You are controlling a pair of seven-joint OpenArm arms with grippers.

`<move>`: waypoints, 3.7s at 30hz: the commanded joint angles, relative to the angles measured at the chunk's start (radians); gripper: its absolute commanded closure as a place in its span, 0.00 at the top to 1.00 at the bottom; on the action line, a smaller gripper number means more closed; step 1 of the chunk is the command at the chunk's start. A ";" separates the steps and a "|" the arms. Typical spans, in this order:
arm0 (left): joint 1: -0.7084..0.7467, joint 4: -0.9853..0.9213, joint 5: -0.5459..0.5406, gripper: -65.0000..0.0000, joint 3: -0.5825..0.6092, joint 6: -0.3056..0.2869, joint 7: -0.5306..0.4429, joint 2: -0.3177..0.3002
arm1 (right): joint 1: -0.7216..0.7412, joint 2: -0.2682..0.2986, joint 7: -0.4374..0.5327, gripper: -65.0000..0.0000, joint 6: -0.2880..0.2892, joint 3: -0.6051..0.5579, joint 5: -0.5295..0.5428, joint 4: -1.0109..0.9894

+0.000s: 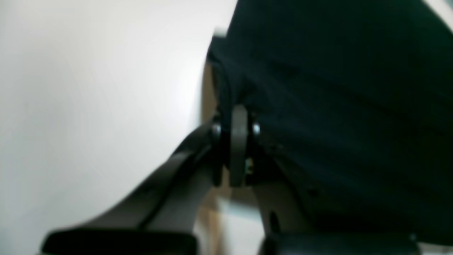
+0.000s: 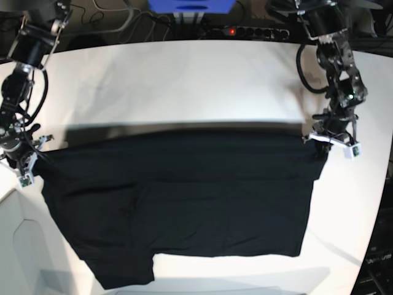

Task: Fold the T-shirt properly
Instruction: 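Pull the held edge back toward the arms, flattening the shirt, then release the edge and move both grippers to the hem corners, then grasp the hem corners with both grippers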

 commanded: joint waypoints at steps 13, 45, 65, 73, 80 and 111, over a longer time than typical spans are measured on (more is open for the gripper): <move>0.259 0.142 -0.002 0.00 -0.009 0.004 -0.030 -0.016 | -0.253 -0.044 0.015 0.00 0.029 0.120 -0.002 0.110; 0.561 0.267 0.006 0.09 -0.119 0.010 -0.017 0.076 | -0.530 -0.183 0.078 0.00 0.029 0.249 -0.006 0.180; 0.478 0.415 -0.002 0.54 -0.294 0.004 -0.018 0.081 | -0.414 -0.210 0.069 0.49 0.029 0.257 -0.006 0.397; 0.188 0.379 0.006 0.66 -0.277 0.002 -0.017 0.075 | -0.073 -0.207 0.067 0.50 0.029 0.131 -0.008 0.234; -0.040 0.212 0.008 0.66 -0.119 0.005 -0.018 0.013 | 0.235 -0.173 0.081 0.50 0.029 0.047 -0.008 -0.159; -0.531 -0.670 0.164 0.67 0.274 0.002 -0.324 -0.079 | 0.542 -0.094 0.612 0.50 -0.293 -0.007 -0.008 -1.012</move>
